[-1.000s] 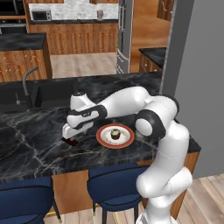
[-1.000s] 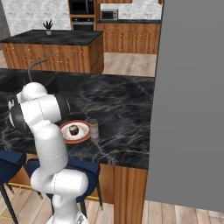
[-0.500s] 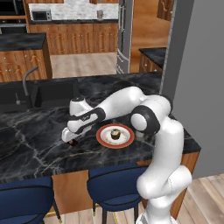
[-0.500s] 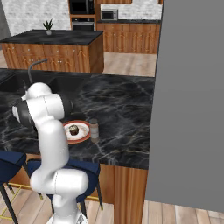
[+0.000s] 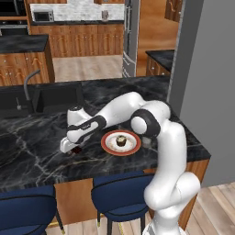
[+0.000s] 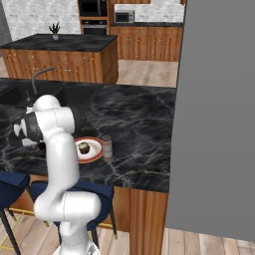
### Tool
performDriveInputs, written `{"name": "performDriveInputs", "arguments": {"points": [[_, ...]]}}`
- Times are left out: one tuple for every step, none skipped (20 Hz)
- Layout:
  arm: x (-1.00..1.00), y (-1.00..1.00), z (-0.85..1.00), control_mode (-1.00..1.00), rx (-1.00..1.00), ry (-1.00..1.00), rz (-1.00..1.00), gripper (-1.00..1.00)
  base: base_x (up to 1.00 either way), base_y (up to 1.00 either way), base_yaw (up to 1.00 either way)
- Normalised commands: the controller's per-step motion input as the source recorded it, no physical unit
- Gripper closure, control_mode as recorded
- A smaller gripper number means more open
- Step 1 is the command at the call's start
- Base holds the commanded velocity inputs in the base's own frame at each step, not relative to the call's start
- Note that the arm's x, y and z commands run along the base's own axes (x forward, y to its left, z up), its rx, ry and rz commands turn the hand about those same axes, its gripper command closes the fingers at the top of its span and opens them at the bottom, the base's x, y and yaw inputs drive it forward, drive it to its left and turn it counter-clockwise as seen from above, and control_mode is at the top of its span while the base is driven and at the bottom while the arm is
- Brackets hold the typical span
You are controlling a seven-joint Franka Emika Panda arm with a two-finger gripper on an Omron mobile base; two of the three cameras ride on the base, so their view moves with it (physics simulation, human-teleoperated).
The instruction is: Take the cinnamon bottle from the cabinet and place it on the dining table, next to the plate with the cupcake. Then take the chocolate from the dining counter and place it on the cupcake plate.
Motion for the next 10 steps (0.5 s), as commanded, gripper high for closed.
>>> {"name": "performDriveInputs", "arguments": {"points": [[0.1, 0.09, -0.29, -1.0, 0.0, 0.0, 0.06, -1.0, 0.0, 0.0, 0.0], [0.12, 0.0, -0.29, -1.0, 0.0, 0.0, 0.05, -1.0, 0.0, 0.0, 0.0], [0.12, 0.0, -0.29, -1.0, 0.0, 0.0, 0.05, -1.0, 0.0, 0.0, 0.0], [0.22, 0.0, -0.29, -1.0, 0.0, 0.0, 0.04, -1.0, 0.0, 0.0, 0.0], [0.27, -0.06, -0.21, -1.0, 0.0, 0.0, 0.01, -1.0, 0.0, 0.0, 0.0], [0.32, -0.14, -0.15, -1.0, 0.0, 0.0, 0.01, -1.0, 0.0, 0.0, 0.0], [0.29, -0.11, -0.15, -1.0, 0.0, 0.0, 0.0, -1.0, 0.0, 0.0, 0.0], [0.24, -0.11, -0.22, -1.0, 0.0, 0.0, 0.01, -1.0, 0.0, 0.0, 0.0], [0.12, -0.06, -0.31, -1.0, 0.0, 0.0, 0.01, -1.0, 0.0, 0.0, 0.0], [0.0, 0.0, -0.52, -1.0, 0.0, 0.0, 0.03, -1.0, 0.0, 0.0, 0.0]]}}
